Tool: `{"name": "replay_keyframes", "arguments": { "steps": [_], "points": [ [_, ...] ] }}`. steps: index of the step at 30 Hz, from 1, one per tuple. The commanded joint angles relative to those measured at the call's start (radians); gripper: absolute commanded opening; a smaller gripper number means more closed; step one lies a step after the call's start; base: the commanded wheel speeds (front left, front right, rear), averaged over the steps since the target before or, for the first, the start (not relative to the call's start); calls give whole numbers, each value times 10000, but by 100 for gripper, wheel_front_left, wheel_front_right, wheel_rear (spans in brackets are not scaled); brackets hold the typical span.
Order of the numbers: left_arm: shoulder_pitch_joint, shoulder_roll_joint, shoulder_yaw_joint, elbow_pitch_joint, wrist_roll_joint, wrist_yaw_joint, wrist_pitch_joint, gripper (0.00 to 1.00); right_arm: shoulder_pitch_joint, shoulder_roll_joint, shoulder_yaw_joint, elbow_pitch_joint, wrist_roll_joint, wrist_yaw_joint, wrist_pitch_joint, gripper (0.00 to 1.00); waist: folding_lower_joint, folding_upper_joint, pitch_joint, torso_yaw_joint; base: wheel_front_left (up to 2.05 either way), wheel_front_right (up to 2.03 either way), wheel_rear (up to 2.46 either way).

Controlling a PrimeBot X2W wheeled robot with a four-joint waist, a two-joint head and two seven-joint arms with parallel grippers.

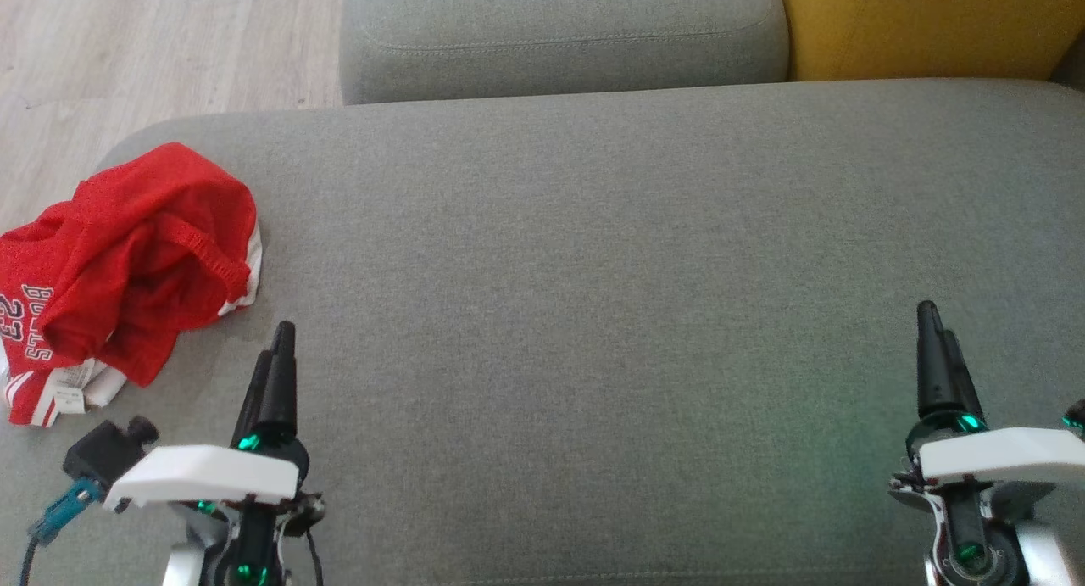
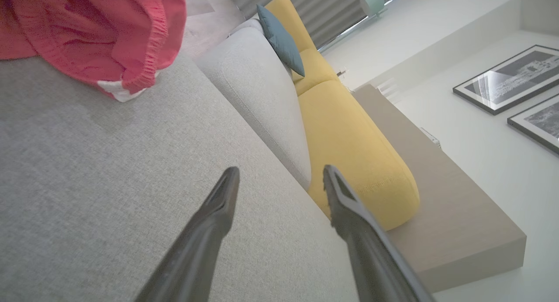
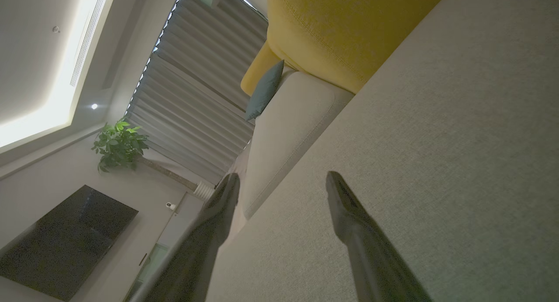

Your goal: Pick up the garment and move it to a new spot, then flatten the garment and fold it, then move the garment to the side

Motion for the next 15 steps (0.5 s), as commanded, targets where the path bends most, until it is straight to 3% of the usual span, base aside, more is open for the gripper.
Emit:
{"name": "replay_keyframes", "arguments": {
  "steps": [1,15],
  "points": [
    [-634,151,28,-441,398,-8,-129,100,-312,-204,143,-472,-416,33,-124,100,0,-1,0,1,0,0,0],
    [-741,230,-302,-540,2295,96,-510,100,-243,-279,402,-871,-2284,41,-274,100,0,-1,17,5,0,0,0]
  ]
}}
